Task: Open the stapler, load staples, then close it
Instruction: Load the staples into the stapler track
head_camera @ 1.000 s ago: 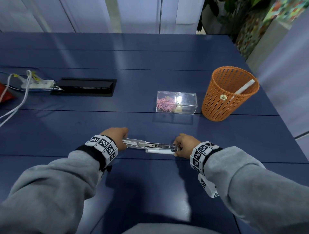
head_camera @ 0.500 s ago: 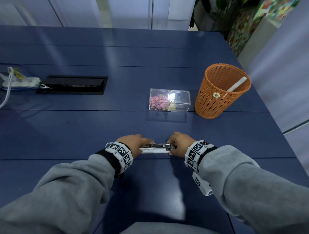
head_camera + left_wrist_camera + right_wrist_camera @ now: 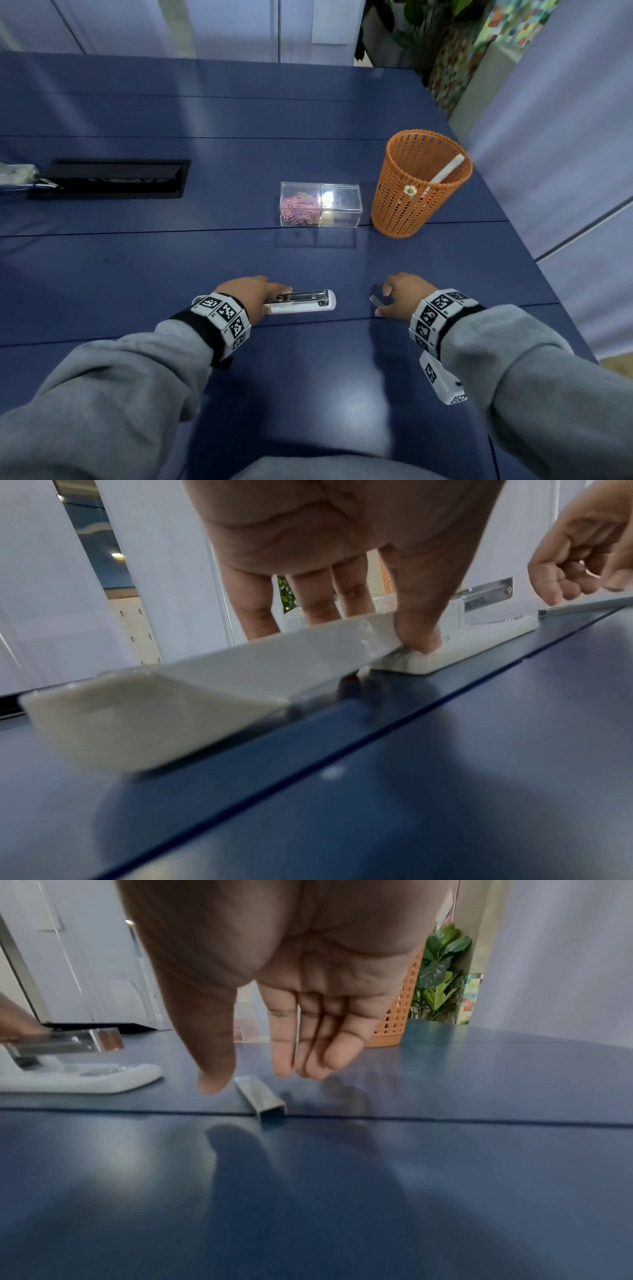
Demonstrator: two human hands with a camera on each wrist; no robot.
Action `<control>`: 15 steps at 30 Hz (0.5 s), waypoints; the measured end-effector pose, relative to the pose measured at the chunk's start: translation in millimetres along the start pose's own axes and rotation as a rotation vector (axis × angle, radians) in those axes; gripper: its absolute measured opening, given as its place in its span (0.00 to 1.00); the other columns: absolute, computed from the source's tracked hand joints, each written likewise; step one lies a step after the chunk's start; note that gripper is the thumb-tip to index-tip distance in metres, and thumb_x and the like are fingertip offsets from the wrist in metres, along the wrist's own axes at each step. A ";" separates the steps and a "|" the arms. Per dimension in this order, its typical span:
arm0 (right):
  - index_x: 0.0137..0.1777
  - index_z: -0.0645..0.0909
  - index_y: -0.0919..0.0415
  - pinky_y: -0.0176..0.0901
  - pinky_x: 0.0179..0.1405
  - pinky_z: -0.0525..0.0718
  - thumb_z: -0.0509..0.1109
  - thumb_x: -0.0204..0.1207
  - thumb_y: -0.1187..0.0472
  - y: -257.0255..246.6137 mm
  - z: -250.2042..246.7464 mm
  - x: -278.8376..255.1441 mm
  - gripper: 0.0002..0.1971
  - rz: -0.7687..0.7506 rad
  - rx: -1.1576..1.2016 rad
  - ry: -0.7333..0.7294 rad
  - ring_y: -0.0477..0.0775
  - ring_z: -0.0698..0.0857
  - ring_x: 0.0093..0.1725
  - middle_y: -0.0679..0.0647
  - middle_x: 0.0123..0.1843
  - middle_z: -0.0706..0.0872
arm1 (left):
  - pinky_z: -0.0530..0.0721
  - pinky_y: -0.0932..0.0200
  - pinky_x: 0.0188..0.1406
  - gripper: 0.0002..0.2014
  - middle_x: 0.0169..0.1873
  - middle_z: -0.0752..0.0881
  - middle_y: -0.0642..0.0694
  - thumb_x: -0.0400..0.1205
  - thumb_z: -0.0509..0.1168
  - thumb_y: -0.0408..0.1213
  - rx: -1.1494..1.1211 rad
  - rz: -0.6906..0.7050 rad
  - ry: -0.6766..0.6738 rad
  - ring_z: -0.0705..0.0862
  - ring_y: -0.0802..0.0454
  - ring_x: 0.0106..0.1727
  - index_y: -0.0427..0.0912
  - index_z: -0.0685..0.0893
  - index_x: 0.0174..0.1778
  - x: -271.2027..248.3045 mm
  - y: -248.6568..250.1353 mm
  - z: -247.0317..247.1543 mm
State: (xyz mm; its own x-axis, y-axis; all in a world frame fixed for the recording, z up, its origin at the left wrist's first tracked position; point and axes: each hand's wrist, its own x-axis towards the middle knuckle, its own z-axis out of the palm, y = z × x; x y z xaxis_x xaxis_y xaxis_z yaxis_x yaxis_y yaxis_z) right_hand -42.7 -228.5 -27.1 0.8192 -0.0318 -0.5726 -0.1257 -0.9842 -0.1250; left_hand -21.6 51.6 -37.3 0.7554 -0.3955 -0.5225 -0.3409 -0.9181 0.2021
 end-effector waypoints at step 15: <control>0.49 0.81 0.58 0.47 0.48 0.83 0.68 0.72 0.56 -27.0 -1.6 -7.4 0.09 -0.087 0.140 0.136 0.58 0.84 0.49 0.57 0.52 0.87 | 0.82 0.46 0.65 0.25 0.63 0.79 0.47 0.83 0.60 0.39 -0.004 -0.021 0.005 0.79 0.45 0.66 0.65 0.65 0.74 -1.7 -0.9 1.1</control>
State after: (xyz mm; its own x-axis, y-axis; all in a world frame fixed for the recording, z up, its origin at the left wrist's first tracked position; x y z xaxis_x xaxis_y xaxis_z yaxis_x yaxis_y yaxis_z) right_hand -44.4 -201.9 -18.2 0.8973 0.0198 -0.4411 -0.1198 -0.9506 -0.2864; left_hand -23.2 53.1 -37.5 0.7651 -0.3764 -0.5224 -0.3230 -0.9262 0.1943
